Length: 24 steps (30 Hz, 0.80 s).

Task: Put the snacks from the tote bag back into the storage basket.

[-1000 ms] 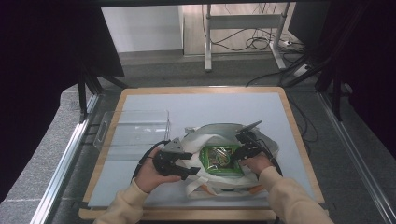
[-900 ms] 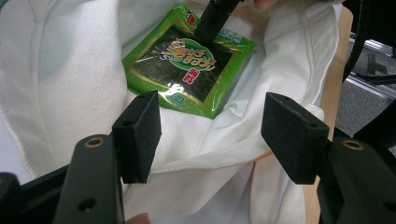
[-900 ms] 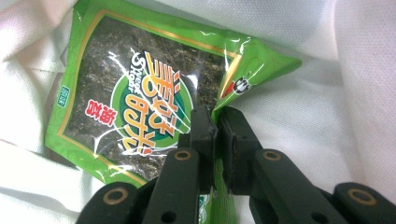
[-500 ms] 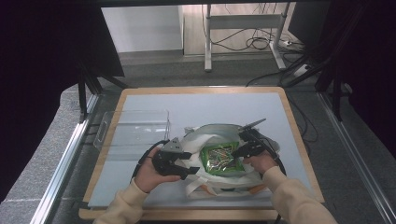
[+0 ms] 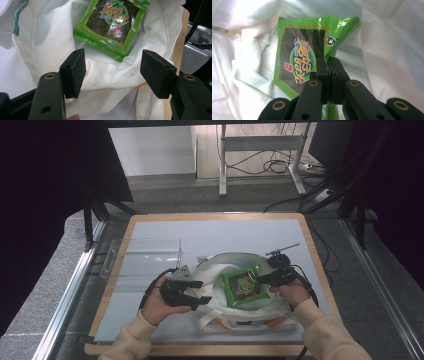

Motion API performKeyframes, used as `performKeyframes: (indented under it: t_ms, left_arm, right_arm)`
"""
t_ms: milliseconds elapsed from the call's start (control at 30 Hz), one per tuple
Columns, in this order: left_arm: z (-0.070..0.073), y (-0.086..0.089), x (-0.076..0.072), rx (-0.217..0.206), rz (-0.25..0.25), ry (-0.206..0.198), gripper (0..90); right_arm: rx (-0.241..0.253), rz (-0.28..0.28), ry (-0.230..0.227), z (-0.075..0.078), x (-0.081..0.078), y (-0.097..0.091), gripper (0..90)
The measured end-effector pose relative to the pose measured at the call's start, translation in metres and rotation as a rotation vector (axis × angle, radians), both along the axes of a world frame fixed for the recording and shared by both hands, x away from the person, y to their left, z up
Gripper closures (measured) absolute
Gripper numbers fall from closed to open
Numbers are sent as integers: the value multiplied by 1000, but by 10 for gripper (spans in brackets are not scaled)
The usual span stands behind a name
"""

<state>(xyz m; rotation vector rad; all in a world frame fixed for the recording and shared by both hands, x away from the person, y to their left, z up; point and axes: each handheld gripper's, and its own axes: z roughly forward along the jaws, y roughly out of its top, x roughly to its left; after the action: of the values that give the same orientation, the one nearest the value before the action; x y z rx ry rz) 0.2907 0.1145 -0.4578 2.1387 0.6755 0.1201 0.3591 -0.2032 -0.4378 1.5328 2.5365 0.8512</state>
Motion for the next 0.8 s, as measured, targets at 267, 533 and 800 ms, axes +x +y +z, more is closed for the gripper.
performKeyframes:
  t_ms: [267, 533, 800]
  left_arm:
    - [0, 1, 0, 7, -6, -3, 370]
    - [1, 5, 1, 3, 4, -8, 369]
    - [4, 5, -1, 3, 15, -12, 367]
  right_arm:
    - [9, 30, -74, 19, -8, -9, 874]
    - [46, 57, -126, 30, -13, -16, 874]
    - [81, 86, -166, 36, -15, -20, 874]
